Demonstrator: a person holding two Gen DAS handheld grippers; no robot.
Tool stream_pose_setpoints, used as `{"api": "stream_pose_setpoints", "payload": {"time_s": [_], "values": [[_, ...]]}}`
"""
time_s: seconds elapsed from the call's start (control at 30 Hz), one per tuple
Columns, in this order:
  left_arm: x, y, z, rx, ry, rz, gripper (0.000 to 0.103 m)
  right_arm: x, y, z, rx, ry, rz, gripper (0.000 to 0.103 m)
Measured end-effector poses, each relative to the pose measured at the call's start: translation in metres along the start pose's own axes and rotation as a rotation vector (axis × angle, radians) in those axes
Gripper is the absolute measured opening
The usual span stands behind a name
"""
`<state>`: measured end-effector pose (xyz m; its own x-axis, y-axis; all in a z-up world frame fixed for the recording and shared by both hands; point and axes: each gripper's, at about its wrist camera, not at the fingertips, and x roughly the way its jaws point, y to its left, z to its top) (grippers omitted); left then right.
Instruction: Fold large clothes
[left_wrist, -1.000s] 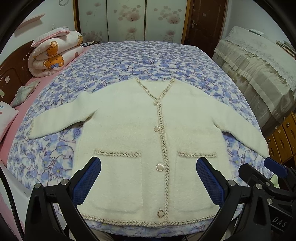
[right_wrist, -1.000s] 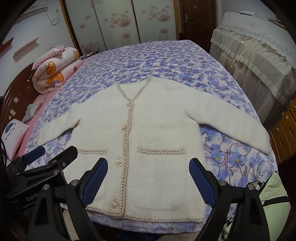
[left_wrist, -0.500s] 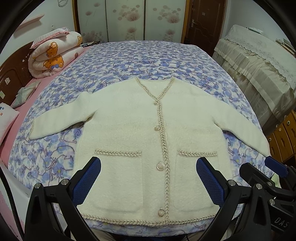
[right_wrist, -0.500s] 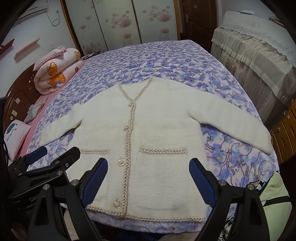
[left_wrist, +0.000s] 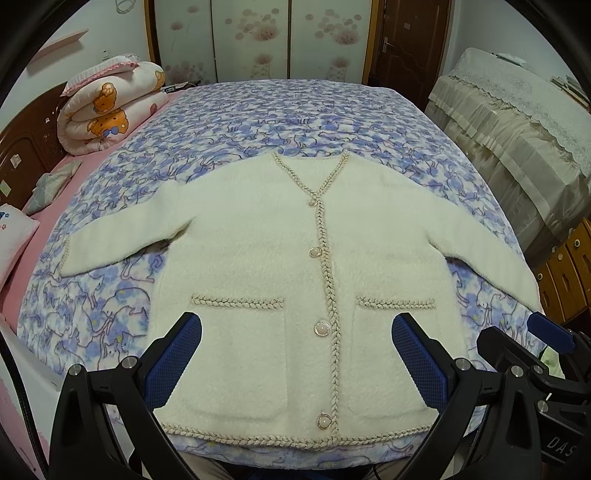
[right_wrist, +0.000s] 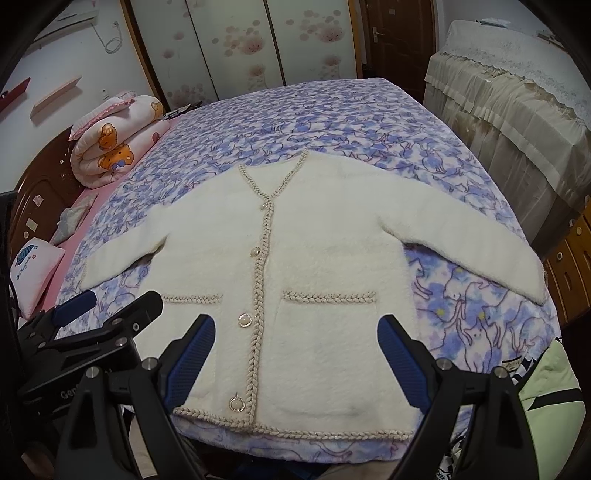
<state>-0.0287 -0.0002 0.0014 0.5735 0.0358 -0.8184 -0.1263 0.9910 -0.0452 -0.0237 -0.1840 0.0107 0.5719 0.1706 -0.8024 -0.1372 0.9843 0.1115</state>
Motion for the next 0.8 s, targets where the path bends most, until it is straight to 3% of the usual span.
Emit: {"api": "stream_pose_setpoints", "payload": {"time_s": [0.37,0.8], "values": [[0.0,0.001,-0.002,0.0,-0.002,0.0,0.102,0.0,0.006,-0.006,0.006,0.0,0.009,0.09],[-0.003,-0.008,0.007,0.011,-0.034,-0.004,0.102,-0.004,-0.02,-0.001,0.021,-0.015,0.039,0.09]]}}
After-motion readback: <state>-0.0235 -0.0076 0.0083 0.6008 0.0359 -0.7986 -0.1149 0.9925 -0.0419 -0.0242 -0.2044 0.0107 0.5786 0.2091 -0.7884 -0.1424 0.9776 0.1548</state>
